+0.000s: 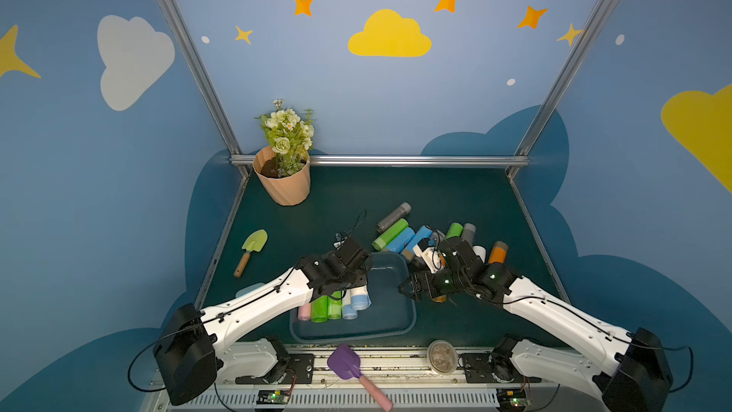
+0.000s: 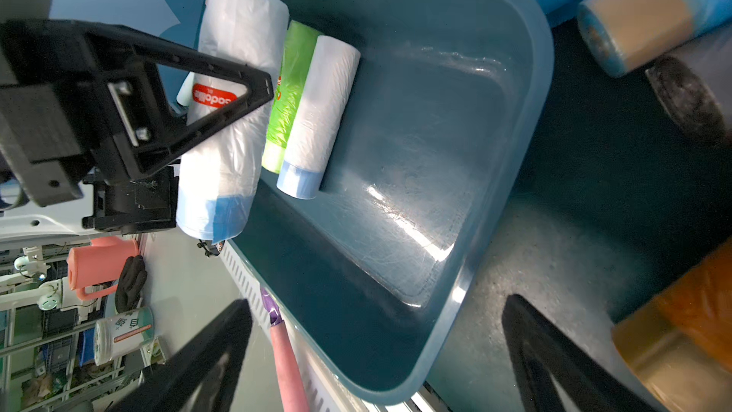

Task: Put the roll of trash bags into the storage box
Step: Place the roll of trash bags in the storage box.

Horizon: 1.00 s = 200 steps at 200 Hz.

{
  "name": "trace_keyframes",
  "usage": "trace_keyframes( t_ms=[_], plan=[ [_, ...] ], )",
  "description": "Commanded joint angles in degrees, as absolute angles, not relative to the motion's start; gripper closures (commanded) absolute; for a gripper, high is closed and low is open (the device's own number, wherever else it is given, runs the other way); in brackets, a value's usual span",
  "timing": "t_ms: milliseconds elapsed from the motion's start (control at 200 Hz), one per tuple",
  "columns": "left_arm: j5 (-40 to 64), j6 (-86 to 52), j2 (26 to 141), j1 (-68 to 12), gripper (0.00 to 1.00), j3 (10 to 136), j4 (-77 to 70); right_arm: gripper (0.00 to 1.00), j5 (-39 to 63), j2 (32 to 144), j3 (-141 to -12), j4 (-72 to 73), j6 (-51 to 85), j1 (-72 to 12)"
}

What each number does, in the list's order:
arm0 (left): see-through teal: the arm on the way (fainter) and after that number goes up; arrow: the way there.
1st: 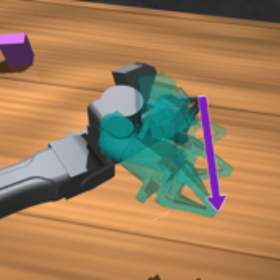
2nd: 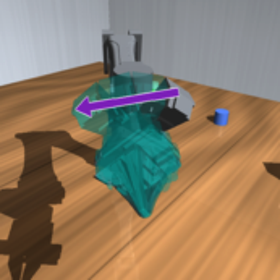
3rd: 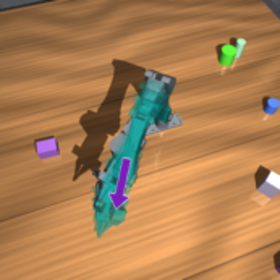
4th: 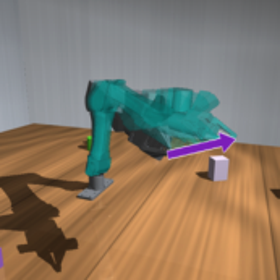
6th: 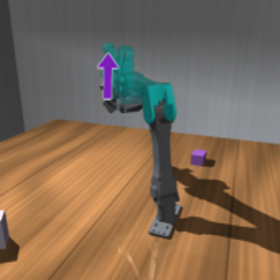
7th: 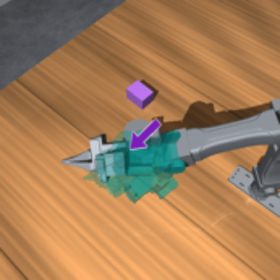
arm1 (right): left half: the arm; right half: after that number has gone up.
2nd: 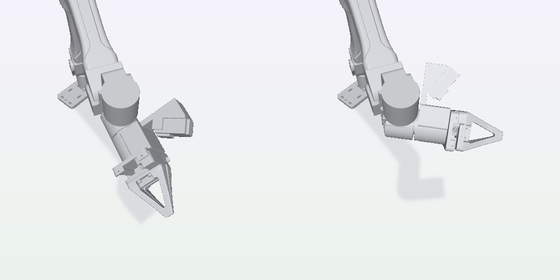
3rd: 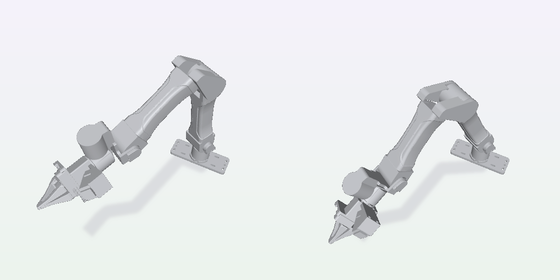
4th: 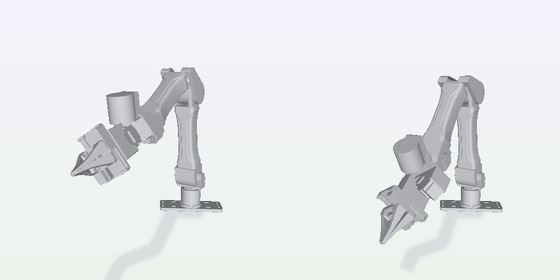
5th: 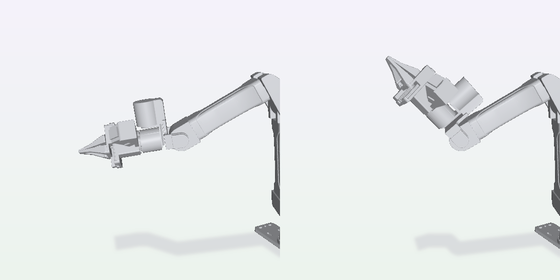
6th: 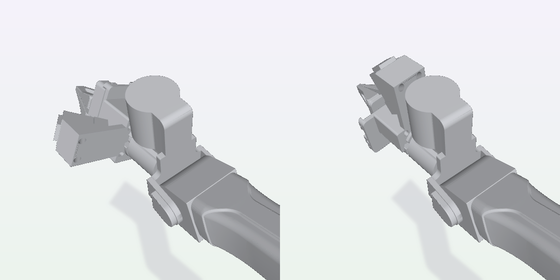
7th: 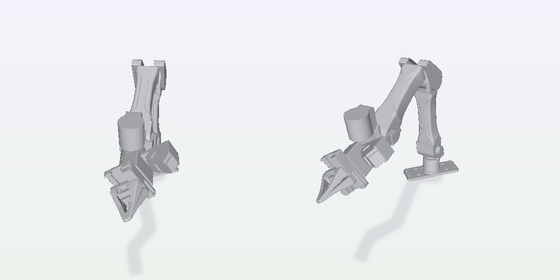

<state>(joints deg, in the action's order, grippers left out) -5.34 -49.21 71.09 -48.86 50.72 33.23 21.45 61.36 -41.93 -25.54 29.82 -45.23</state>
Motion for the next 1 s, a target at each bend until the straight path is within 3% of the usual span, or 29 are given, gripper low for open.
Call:
trace_keyframes(
  t_ms=[0,996],
  plan=[
    [-7.04,-50.79,71.72,-49.29,0.66,50.46,31.68,0.03,20.42,60.46,-41.09,-25.93,30.41,-45.69],
    [-7.21,-50.98,85.37,-52.29,0.66,52.82,29.06,0.03,17.08,58.65,-39.54,-25.97,30.87,-45.61]
  ],
)
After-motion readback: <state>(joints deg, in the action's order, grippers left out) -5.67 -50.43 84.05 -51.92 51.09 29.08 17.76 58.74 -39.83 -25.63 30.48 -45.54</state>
